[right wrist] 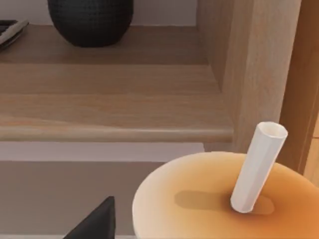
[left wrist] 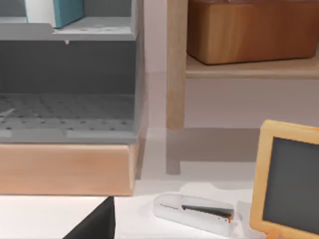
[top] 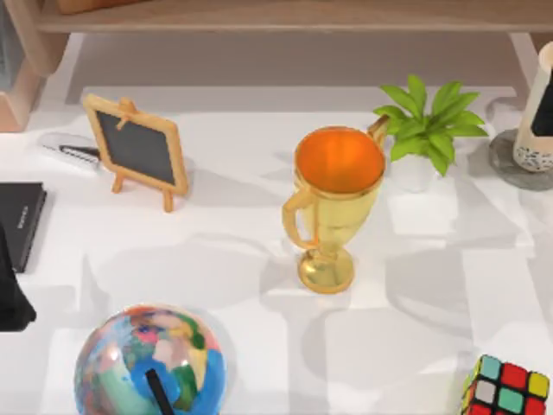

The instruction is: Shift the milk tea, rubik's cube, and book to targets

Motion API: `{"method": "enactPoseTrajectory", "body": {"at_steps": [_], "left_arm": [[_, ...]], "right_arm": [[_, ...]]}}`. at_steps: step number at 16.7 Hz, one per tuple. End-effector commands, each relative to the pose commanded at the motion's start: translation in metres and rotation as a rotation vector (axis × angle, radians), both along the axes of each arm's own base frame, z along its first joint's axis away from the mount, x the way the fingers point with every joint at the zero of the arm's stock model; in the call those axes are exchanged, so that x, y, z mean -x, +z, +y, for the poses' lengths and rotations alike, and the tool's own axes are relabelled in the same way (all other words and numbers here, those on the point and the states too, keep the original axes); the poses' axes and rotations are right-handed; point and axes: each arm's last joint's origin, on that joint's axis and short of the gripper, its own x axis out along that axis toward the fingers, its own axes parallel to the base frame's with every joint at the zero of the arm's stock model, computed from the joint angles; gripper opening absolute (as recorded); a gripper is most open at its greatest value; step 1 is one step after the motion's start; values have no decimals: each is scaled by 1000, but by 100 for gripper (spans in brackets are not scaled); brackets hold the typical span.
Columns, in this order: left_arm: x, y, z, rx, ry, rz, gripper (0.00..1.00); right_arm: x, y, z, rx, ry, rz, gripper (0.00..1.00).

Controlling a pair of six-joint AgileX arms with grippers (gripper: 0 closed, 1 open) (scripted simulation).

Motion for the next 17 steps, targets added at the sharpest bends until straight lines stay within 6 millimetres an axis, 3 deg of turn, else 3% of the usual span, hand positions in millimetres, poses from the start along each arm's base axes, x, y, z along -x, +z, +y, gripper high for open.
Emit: {"method": "enactPoseTrajectory", "body": {"at_steps": [4, 8, 13, 17], "left_arm": [[0, 0, 0, 0, 0, 0, 100], [0, 0, 0, 0, 0, 0, 100], [0, 0, 0, 0, 0, 0, 100], [0, 0, 0, 0, 0, 0, 100]], "right_arm": [[2, 5, -6, -97, -35, 49, 100], [6, 10, -3, -327, -79, 207, 100], [25, 8, 30, -608, -166, 614, 100], [62, 13, 65, -659, -289, 999, 100]]}}
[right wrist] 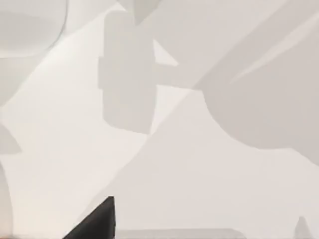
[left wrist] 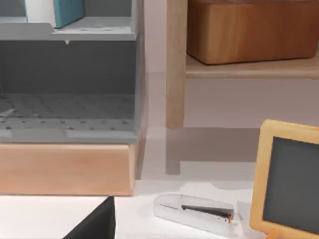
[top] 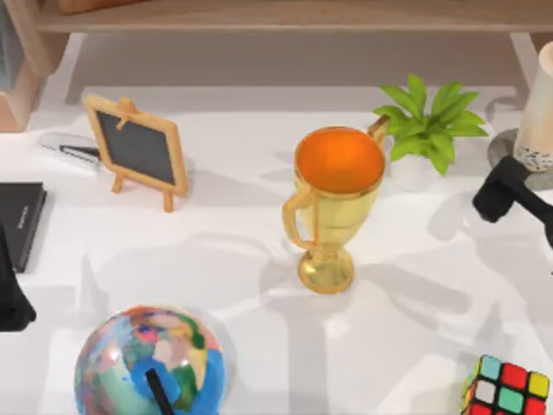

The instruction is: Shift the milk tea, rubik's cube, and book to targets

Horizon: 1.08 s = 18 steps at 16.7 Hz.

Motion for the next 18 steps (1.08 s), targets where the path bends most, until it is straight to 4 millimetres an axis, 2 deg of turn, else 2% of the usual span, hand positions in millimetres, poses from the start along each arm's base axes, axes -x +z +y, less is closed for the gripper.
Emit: {"method": "enactPoseTrajectory", "body": {"at_steps": [4, 9, 12, 18], "left_arm": [[0, 0, 0, 0, 0, 0, 100], [0, 0, 0, 0, 0, 0, 100], [0, 0, 0, 0, 0, 0, 100], [0, 0, 0, 0, 0, 0, 100]], "right_arm": [[43, 16, 30, 56, 65, 282, 100], [82, 36, 55, 158, 209, 441, 100], [91, 40, 61, 181, 250, 461, 100], [90, 36, 60, 182, 248, 463, 100]]}}
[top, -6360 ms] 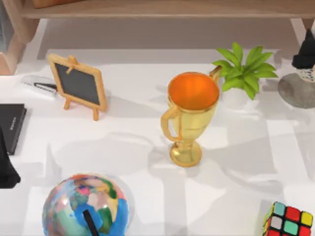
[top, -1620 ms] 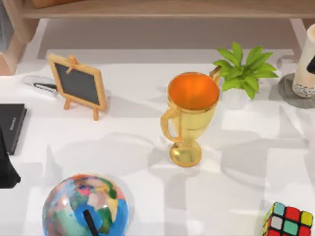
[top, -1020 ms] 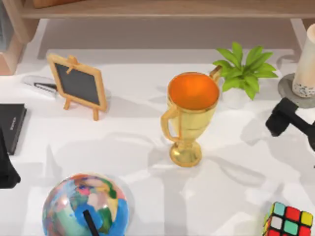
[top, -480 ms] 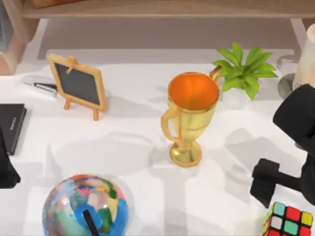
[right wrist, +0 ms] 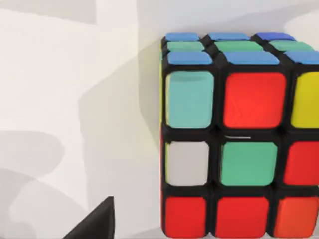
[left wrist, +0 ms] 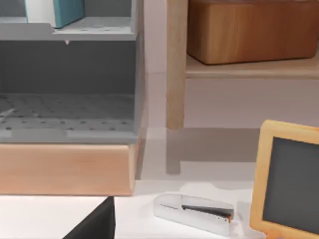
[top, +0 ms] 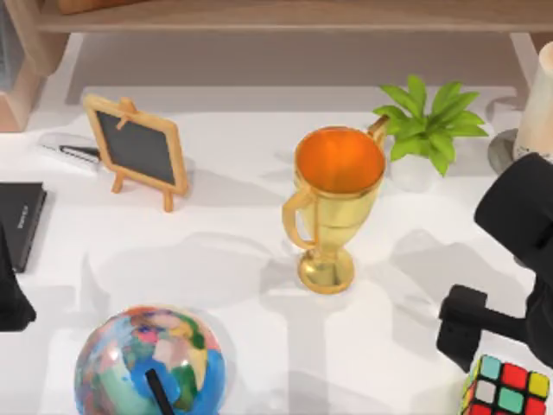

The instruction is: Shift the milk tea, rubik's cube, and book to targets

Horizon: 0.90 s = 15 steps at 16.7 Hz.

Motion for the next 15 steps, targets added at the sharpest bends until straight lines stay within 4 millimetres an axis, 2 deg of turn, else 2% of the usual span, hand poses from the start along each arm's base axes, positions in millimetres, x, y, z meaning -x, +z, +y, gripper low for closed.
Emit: {"method": "enactPoseTrajectory", "body": {"at_steps": [8, 13, 15], "left_arm": [[0, 0, 0, 0, 0, 0, 100], [0, 0, 0, 0, 0, 0, 100], [0, 0, 0, 0, 0, 0, 100]], "right_arm": [[0, -51, 1, -3, 3, -2, 100], [1, -55, 0, -2, 2, -2, 100], [1, -55, 0, -2, 2, -2, 85]]}}
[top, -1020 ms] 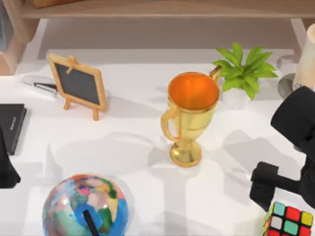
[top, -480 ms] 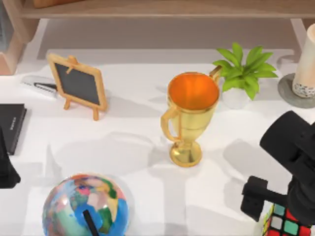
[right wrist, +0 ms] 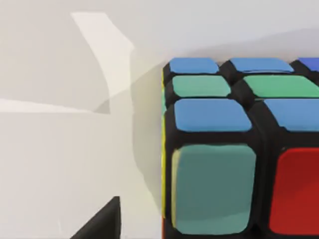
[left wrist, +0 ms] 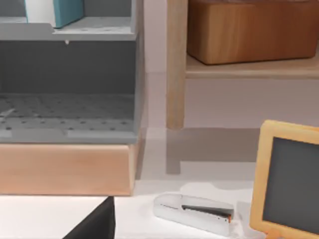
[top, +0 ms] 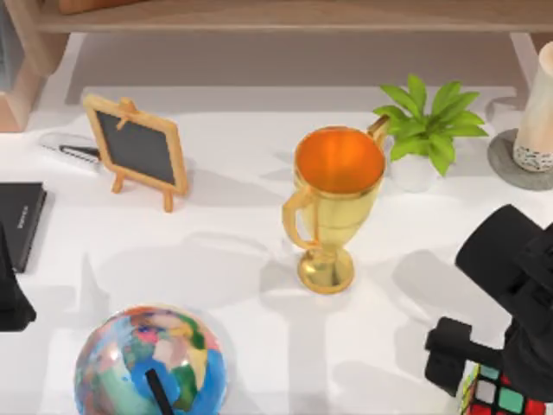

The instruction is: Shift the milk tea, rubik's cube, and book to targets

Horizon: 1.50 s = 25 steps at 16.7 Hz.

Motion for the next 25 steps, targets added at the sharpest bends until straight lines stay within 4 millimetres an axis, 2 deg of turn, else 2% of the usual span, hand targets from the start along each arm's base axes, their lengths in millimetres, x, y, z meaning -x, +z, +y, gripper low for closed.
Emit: {"method": "enactPoseTrajectory", "body": {"at_steps": [11, 21, 25], "left_arm": [[0, 0, 0, 0, 0, 0, 100], [0, 0, 0, 0, 0, 0, 100], [0, 0, 0, 0, 0, 0, 100]], "right_arm": [[0, 0, 0, 0, 0, 0, 2], [0, 1, 0, -3, -1, -4, 0], [-1, 16, 2, -24, 8, -22, 0]]}}
